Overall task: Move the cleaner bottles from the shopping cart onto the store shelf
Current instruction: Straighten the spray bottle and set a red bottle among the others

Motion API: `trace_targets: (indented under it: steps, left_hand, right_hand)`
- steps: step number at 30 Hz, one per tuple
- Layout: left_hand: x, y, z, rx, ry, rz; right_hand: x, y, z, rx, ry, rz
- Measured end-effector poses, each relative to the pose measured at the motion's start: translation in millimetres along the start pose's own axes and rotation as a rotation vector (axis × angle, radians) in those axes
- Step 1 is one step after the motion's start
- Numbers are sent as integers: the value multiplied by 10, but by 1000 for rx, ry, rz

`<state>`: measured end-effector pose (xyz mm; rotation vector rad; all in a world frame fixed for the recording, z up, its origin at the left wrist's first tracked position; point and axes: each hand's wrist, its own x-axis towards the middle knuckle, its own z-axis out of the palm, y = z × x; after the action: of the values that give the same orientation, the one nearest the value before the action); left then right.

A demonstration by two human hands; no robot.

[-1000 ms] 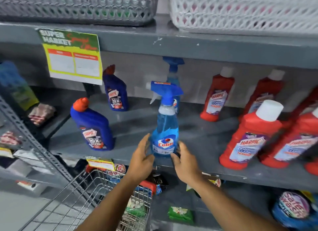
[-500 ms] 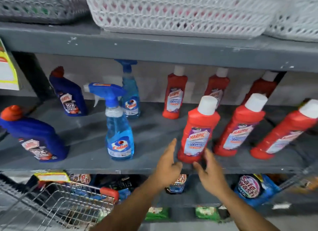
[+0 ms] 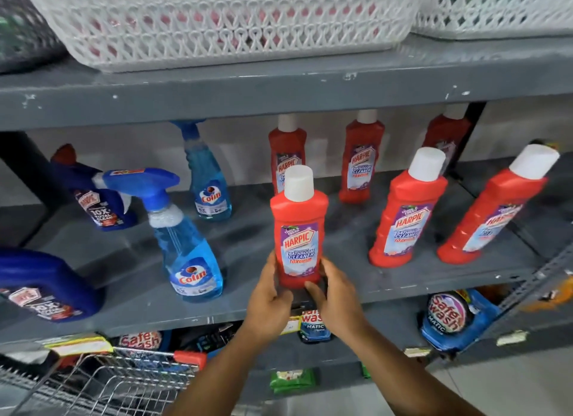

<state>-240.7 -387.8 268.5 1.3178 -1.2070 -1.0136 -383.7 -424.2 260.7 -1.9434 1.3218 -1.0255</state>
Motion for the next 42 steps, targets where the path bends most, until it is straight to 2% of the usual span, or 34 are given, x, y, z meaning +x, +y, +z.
trace_targets:
  steps: [2,3,4,6,8,9,11,13,14,16,21,28,30,32,33,34,35,37,39,41,42]
  left_hand:
    - [-141,-1,16,179,203,13]
    - [-266,10,33,292,298,98]
    - [-398,53,90,374,324,223]
    - [-593,132,273,424,163,392]
    - [-579,173,583,423,-108,411]
    - [-500,202,762,422,-180,375]
    - [-259,263,1148,350,-182,204]
    - [86,341,1463,202,-120,0]
    - [248,348,1550,130,-91,-48]
    - [446,274,1647,43,-79,-25]
    - [354,167,1684,59,66,-39]
    - [263,251,1735,47,41,-28]
    - [132,273,1797,163,185,5]
    - [-103,267,1889,379,364,164]
    - [-215,291,1981,408,348,247]
    - [-286,325,2100,412,255,297]
    - [-317,369,2235,413,111,325]
    - [-237,465,2504,427,-159,274]
    - [-22,529,2790,354,-211,129]
    - [230,644,3021,202,-147,-50]
    - [323,683,3095,158,-126,-80]
  right_hand:
    - [-75,35,-23,10,46,15]
    - [-137,72,-61,31,102,38]
    - [-206,134,-134,47,182,50]
    - [-339,282,-355,43,366,36]
    - [-373,480,-708,15,488,50]
    - [-333,589,-881,-5,503,64]
    - [-152,771,-1157,-50,432,93]
    - [63,856,-1327,-9,250,82]
    - [149,862,-1346,20,159,65]
    - [252,888,-1337,38,76,46]
    - [195,1038,-1297,51,41,36]
    - [139,1077,-1306,114,7,12]
    - [7,1110,-1401,110,41,11]
    - [-214,1186,-1600,91,158,-9]
    - [-317,1266,-1732,88,235,-13]
    - [-390,1340,-1882,82,306,6]
    - [-410,1459,-2026,58,378,25]
    - [-315,1633,-2305,-21,445,99]
    - [-126,1715,-2518,-7,343,161]
    - [66,1700,-2648,58,153,124]
    - [139,1711,-2677,79,61,111]
